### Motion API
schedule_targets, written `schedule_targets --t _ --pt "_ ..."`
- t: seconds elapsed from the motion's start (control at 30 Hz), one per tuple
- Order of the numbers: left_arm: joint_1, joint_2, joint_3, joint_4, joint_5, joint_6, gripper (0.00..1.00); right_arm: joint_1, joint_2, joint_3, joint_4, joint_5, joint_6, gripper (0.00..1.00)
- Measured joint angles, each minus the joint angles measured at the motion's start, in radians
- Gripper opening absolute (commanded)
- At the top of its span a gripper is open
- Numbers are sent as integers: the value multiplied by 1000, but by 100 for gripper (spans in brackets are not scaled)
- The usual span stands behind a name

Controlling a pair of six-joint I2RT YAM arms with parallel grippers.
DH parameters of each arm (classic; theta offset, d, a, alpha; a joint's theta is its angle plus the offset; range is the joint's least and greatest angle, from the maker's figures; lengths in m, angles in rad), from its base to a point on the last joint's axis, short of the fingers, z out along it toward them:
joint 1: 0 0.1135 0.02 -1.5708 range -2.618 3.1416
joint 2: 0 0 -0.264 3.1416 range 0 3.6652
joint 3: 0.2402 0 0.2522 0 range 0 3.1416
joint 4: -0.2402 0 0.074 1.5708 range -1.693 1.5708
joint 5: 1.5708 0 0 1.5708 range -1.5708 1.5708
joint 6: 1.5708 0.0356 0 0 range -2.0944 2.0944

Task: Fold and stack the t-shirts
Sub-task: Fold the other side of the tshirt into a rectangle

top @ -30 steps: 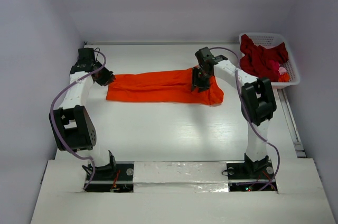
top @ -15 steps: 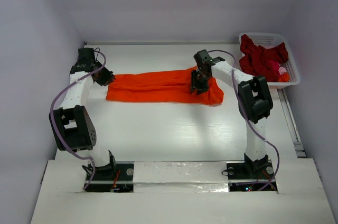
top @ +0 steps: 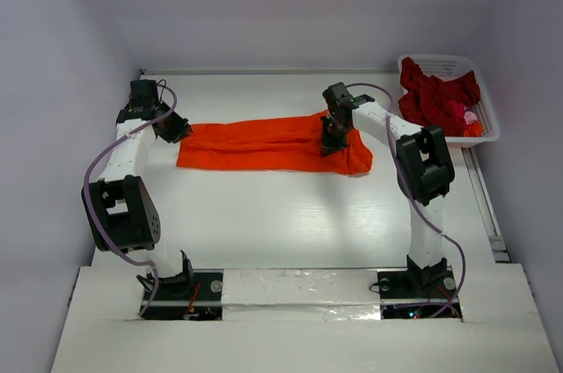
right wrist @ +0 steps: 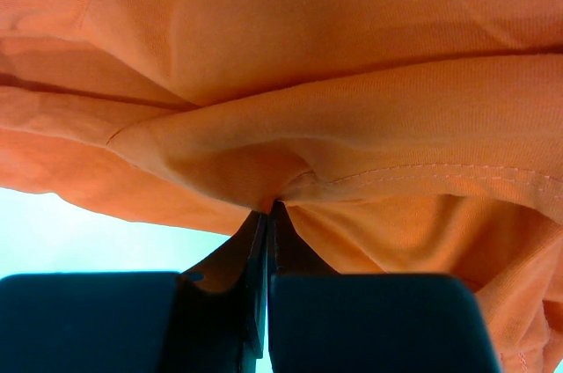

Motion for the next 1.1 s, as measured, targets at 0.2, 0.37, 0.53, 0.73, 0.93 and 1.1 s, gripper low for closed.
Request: schedule_targets --t 0.2,0.37,0.53,0.73,0.93,1.1 --pt "0 0 0 0 0 0 15 0 1 55 -32 5 -1 0" --pt "0 0 1 -1 0 0 15 0 33 177 -51 15 -4 0" --pt "0 0 1 -2 1 0 15 0 96 272 -75 22 -5 0" --pt "0 0 7 -7 1 0 15 0 166 318 -100 27 -6 0" --pt "0 0 11 -10 4 0 15 -9 187 364 -135 29 -8 0" --pt "0 0 11 -10 4 0 15 -16 192 437 -155 37 -13 0"
